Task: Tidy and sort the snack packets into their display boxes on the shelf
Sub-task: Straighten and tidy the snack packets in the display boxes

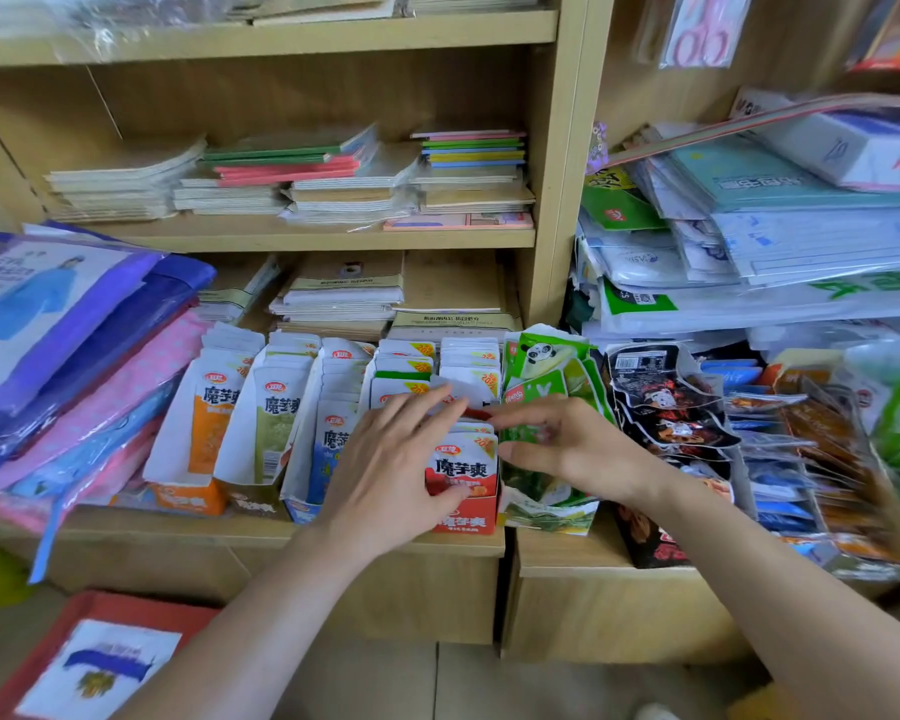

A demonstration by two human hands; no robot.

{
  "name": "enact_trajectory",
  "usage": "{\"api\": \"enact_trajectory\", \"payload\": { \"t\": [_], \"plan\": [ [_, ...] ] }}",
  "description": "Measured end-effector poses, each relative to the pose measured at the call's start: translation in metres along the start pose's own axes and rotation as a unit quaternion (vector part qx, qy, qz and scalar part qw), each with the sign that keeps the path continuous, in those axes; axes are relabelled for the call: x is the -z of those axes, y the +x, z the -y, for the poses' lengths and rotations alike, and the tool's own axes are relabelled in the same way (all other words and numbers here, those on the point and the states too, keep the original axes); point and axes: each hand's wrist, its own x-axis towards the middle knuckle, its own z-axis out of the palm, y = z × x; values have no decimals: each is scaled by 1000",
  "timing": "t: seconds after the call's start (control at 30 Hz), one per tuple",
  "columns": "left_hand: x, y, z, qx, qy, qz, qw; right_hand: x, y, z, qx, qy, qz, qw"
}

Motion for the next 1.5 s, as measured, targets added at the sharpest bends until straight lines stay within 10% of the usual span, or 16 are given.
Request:
{"api": "enact_trajectory", "payload": {
  "t": [0.73,1.5],
  "plan": [
    [-18,-36,-8,-36,-5,-101,994,0,-6,-8,-33,-17,48,998],
    [2,-17,-2,25,-168,-44,984,-16,42,-17,5,-79,-175,981]
  ]
}}
